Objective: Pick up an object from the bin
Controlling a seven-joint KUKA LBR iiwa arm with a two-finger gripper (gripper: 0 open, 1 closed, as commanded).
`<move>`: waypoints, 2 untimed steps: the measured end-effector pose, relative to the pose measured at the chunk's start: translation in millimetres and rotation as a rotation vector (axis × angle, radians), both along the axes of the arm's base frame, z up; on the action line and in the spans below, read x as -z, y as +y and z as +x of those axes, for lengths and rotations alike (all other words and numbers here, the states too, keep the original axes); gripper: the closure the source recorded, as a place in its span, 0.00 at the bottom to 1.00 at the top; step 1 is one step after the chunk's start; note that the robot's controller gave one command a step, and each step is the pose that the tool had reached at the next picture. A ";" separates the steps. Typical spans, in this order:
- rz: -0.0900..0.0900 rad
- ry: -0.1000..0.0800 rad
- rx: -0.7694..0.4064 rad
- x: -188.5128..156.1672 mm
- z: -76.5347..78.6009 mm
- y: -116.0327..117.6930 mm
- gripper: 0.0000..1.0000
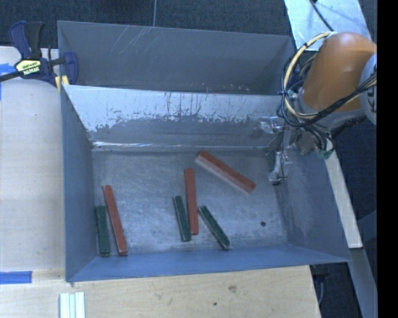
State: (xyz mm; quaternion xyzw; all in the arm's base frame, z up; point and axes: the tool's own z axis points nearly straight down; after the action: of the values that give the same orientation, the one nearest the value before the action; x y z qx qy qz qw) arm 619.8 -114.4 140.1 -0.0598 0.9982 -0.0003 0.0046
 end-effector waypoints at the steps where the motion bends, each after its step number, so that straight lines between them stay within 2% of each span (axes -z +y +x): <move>1: -0.001 0.014 -0.021 72.4 2.9 23.4 0.00; 2: -0.001 0.002 0.031 67.2 -9.1 55.9 0.00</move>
Offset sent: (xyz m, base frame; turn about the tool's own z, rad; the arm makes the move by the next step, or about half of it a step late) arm 0.0034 0.0235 -0.0701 -0.0182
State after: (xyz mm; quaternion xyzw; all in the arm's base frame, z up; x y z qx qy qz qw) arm 610.7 -58.5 72.9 -0.0440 0.9990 -0.0008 0.0036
